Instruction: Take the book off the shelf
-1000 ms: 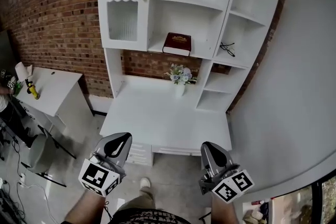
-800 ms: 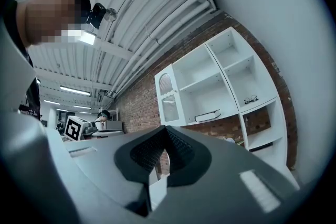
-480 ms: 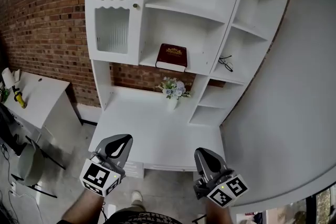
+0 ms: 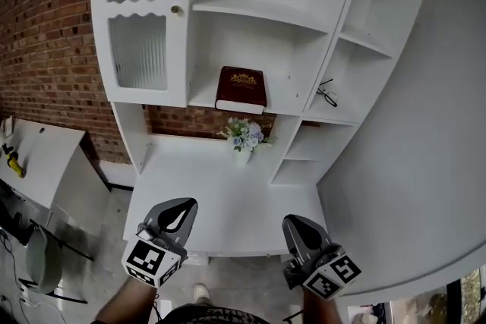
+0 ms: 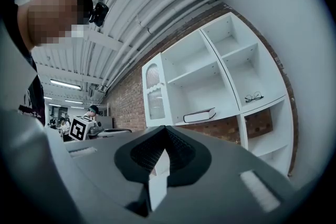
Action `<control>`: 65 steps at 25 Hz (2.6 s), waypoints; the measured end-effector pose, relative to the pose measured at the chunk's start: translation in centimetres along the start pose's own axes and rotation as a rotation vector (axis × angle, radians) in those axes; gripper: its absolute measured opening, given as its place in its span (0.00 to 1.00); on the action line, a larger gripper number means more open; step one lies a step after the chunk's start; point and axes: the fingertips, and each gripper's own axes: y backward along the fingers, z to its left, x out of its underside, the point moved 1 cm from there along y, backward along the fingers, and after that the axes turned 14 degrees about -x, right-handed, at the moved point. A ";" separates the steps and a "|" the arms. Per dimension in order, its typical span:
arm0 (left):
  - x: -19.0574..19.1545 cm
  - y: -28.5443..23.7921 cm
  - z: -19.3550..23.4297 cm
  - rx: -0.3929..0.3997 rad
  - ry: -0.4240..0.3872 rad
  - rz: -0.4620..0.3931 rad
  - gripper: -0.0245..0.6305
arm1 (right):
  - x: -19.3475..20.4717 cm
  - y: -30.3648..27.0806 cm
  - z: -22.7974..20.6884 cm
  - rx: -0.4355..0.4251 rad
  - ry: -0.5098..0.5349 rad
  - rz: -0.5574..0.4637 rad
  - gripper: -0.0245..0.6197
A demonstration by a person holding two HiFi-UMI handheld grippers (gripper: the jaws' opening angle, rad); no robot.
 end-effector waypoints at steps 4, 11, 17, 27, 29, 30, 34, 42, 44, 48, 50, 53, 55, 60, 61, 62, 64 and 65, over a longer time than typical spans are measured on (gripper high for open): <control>-0.5 -1.9 1.7 0.022 0.001 -0.009 0.04 | -0.2 -1.5 -1.1 0.031 0.040 0.034 0.07; 0.4 -3.6 2.7 0.071 0.013 -0.019 0.04 | 0.4 -4.0 -1.2 0.069 0.116 0.086 0.07; 1.5 -4.8 3.4 0.087 0.020 -0.008 0.04 | 0.5 -4.6 -2.6 0.087 0.100 0.075 0.07; 2.2 -8.0 6.3 0.027 0.005 0.025 0.04 | 0.9 -9.6 -6.7 0.014 0.067 0.068 0.07; 1.9 -9.1 7.2 -0.003 -0.010 0.023 0.04 | 0.6 -10.9 -7.9 -0.009 0.065 0.068 0.07; 1.8 -9.7 7.8 -0.018 -0.020 0.021 0.04 | 0.4 -11.5 -8.5 -0.018 0.065 0.067 0.07; 2.1 -12.2 9.1 -0.055 -0.021 0.043 0.04 | 0.0 -13.6 -11.7 -0.042 0.057 0.065 0.07; 1.5 -18.2 10.9 -0.090 -0.033 0.035 0.04 | -0.9 -17.1 -18.1 -0.056 0.048 0.072 0.07; 1.6 -19.8 11.1 -0.101 -0.029 0.032 0.04 | -1.0 -17.7 -19.6 -0.053 0.043 0.077 0.07; 1.3 -22.9 11.6 -0.114 -0.026 0.022 0.06 | -1.5 -18.6 -22.6 -0.027 0.026 0.078 0.07; 1.0 -24.4 11.7 -0.111 -0.017 0.019 0.10 | -1.8 -19.0 -24.0 -0.015 0.014 0.077 0.07; 0.8 -26.5 11.8 -0.106 -0.005 0.018 0.17 | -2.3 -19.7 -25.9 -0.018 0.004 0.068 0.12; 0.7 -27.7 11.8 -0.110 -0.004 0.013 0.23 | -2.7 -20.3 -27.0 -0.028 -0.003 0.054 0.16; 0.6 -30.0 11.7 -0.096 0.005 0.005 0.30 | -2.6 -22.1 -29.0 -0.071 -0.075 0.057 0.37; 0.5 -30.4 11.6 -0.088 0.006 0.003 0.32 | -2.4 -22.5 -29.3 -0.084 -0.094 0.066 0.40; 0.5 -30.7 11.6 -0.083 0.009 0.000 0.34 | -2.2 -22.8 -29.4 -0.095 -0.110 0.078 0.41; 0.8 -31.1 11.6 -0.076 0.025 -0.001 0.39 | -1.8 -23.4 -29.7 -0.110 -0.131 0.105 0.42; 1.0 -31.3 11.6 -0.074 0.034 0.001 0.40 | -1.7 -23.5 -29.9 -0.115 -0.143 0.117 0.43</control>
